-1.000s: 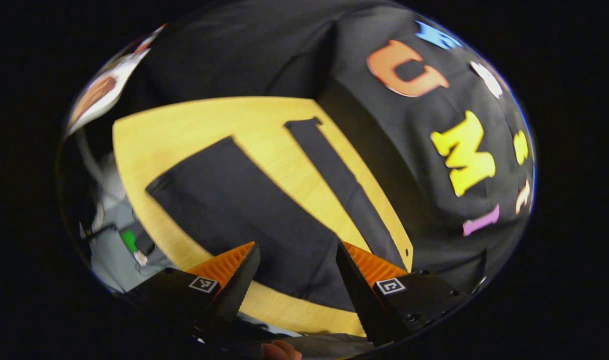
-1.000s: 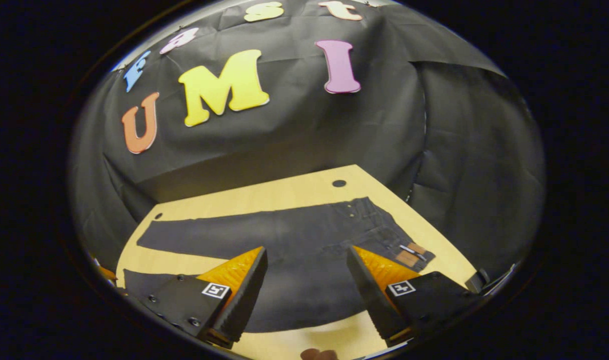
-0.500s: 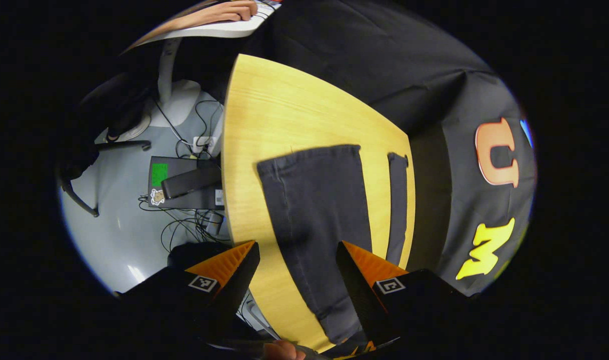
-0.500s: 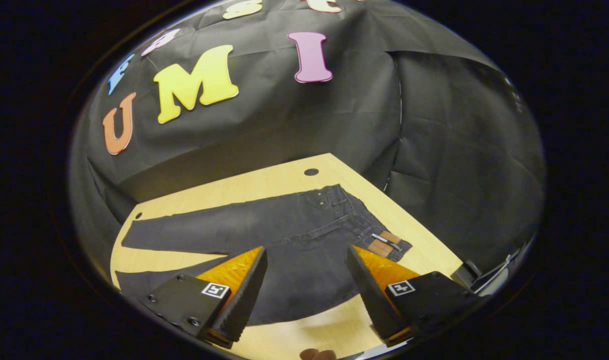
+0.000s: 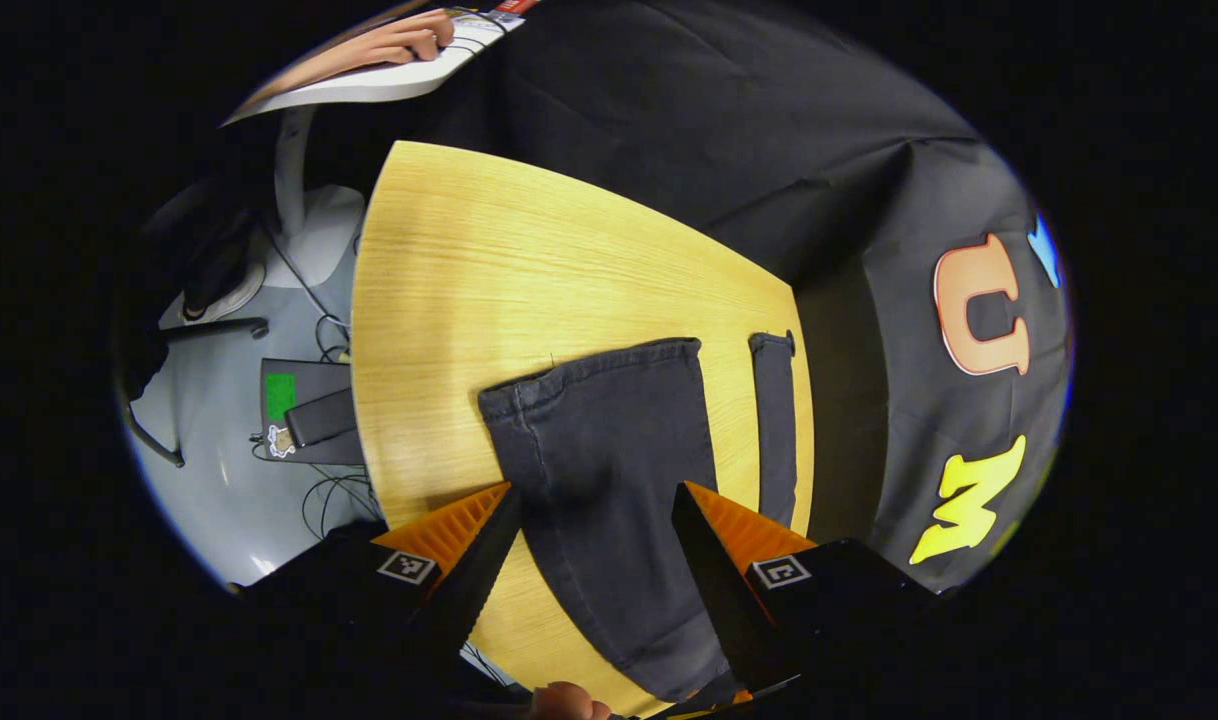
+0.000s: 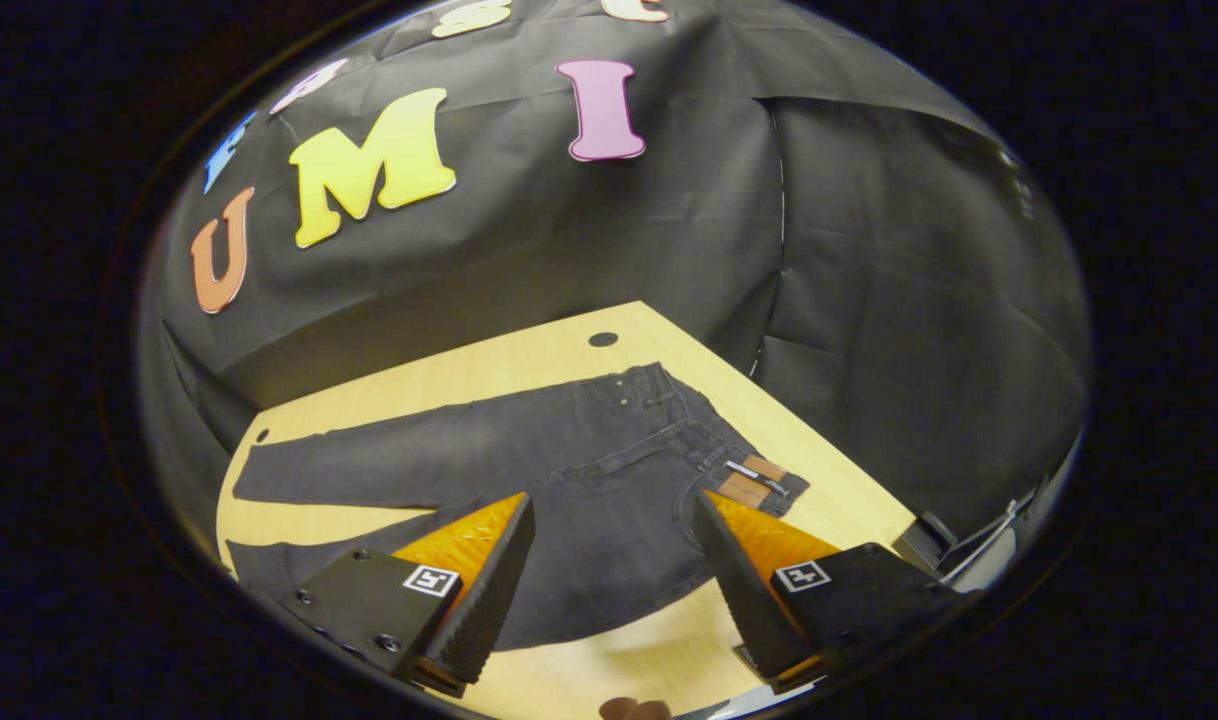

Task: Grasp the waist and the cuffs of the jeans and fold them to make the two legs overlap; first hold the waist and fold one-third of the jeans toward the cuffs, then hold the cuffs and fold the remaining one-third in the same direction to finish folding.

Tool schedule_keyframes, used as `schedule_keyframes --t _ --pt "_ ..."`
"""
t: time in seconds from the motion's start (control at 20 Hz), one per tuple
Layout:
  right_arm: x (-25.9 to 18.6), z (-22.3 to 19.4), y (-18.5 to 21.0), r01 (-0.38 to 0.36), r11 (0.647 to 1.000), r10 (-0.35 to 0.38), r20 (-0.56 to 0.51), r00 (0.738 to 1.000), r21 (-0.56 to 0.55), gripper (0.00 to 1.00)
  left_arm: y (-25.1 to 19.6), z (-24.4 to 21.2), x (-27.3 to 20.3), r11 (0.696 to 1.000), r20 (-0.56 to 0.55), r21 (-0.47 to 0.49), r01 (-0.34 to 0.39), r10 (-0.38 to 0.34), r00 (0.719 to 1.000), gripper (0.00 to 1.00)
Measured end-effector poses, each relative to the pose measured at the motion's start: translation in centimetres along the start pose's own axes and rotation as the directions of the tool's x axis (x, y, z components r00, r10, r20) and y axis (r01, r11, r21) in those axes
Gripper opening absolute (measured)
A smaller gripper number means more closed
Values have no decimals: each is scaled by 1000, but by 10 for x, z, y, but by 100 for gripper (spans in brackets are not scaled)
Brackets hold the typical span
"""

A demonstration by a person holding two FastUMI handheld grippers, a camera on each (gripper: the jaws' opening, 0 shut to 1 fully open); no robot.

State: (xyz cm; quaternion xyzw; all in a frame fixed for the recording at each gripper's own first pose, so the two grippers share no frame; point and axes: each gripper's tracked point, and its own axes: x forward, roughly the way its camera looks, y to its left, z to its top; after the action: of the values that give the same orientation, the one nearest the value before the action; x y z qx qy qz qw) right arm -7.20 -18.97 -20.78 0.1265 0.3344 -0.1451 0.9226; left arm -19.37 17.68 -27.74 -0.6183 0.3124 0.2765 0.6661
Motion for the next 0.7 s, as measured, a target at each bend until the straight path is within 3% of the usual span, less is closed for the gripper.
schedule_keyframes --t 0.25,0.3,0.35,0.5,0.6,0.65,0.7 --pt "3 -1 -5 21 1000 -21 -3 1000 5 98 -13 6 18 997 7 15 72 -72 997 100" --pt "4 0 -5 22 1000 -22 -3 1000 5 98 -18 6 23 996 7 10 84 -84 996 86" --pt "5 -1 -5 24 1000 -24 -2 1000 1 98 -23 8 26 995 8 1 98 -98 995 94" --pt "9 -5 -6 36 999 -36 -12 999 -5 99 -34 9 38 992 7 12 123 -123 992 94" --pt "10 -6 -8 44 999 -44 -16 999 0 98 -31 7 42 992 -19 11 124 -124 992 88" --pt "10 -6 -9 50 999 -50 -18 999 2 98 -21 9 45 995 -21 -2 97 -97 995 80" --pt "10 -7 -10 54 999 -54 -23 998 2 98 -9 11 47 997 -25 -26 70 -70 997 79"
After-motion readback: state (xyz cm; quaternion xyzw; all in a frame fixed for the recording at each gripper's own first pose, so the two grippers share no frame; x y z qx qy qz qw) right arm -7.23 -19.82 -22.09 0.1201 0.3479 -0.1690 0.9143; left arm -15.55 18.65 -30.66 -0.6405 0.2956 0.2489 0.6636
